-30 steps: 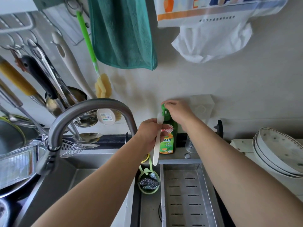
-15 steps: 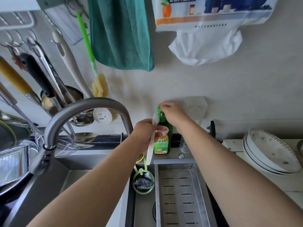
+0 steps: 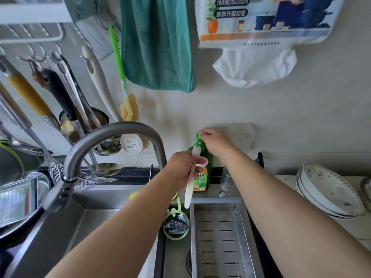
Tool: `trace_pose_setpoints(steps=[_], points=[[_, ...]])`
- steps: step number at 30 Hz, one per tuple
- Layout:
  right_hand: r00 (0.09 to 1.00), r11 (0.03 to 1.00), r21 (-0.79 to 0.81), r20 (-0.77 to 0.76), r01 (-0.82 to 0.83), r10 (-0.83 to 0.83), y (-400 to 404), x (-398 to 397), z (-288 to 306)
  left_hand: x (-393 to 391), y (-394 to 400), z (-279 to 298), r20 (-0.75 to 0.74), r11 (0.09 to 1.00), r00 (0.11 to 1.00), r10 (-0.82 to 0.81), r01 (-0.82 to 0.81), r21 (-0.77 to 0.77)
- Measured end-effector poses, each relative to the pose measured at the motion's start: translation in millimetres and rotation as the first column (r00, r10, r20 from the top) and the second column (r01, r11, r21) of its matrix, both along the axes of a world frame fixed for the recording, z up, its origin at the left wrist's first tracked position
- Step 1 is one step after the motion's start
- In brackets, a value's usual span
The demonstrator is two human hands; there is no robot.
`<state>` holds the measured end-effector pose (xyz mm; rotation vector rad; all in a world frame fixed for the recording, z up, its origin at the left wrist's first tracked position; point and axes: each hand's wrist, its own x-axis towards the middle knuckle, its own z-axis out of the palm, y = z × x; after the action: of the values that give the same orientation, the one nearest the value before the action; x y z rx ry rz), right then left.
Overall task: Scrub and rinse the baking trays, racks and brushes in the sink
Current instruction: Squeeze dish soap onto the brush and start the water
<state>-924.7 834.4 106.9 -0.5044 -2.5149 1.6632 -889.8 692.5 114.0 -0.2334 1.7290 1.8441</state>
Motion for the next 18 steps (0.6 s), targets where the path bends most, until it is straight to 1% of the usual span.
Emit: trace_pose_setpoints(steps=[4,10,18], points=[[1.000,0.999,0.033,0.011,0.000,0.000,-4.0,-3.8,-1.1,-2.4,0.3,0.6,0.013,1.000,1.000,0.008,-0.008,0.024],[0.999,1.000,0.009,0.046,-0.002,0.001,-1.2,-9.2,-4.4,-5.9,1.9,-0.5,0.027,0.999,0.999,0.017,-0.018,0.035],[0.999,1.000,0.008,0.040,0.001,-0.001,1.2,-15.6,-10.5,-4.9,4.1,-2.8,0.026,0.999,1.000,0.013,-0.014,0.048]])
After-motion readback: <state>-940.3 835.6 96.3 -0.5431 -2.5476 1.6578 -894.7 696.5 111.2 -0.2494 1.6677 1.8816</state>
